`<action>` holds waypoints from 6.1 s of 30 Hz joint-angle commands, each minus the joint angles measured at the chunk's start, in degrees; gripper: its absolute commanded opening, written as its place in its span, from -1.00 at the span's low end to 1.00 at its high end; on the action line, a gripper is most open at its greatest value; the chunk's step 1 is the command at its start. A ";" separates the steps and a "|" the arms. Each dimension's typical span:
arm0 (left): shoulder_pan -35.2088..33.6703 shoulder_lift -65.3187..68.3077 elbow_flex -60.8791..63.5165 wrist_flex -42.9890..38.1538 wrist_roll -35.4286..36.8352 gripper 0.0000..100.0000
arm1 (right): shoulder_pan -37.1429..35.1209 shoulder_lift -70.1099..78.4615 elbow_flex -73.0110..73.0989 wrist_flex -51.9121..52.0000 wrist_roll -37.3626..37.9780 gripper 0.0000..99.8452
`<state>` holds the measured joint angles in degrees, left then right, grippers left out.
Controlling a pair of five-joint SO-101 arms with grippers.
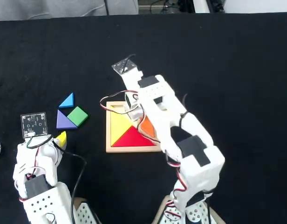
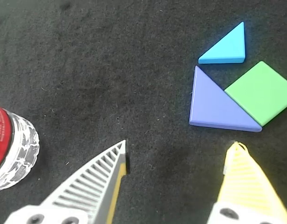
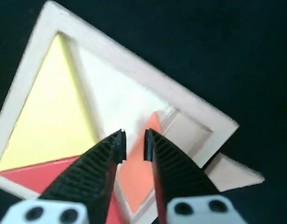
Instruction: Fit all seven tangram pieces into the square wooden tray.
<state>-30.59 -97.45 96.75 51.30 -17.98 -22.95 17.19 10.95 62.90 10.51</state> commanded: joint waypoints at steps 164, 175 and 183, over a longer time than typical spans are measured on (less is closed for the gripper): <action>16.75 35.96 -11.47 -20.13 2.99 -0.34 | 18.90 -5.14 -0.22 -0.88 -8.18 -0.95; 16.75 35.96 -11.38 -20.13 2.99 -0.34 | 11.43 -5.23 2.33 -0.97 -8.53 -0.96; 16.75 35.96 -11.38 -20.22 2.99 -0.34 | 11.52 -5.23 6.11 0.53 -8.18 -0.96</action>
<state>-14.24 -60.79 85.93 32.13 -15.34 -10.73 14.64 16.84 62.81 1.71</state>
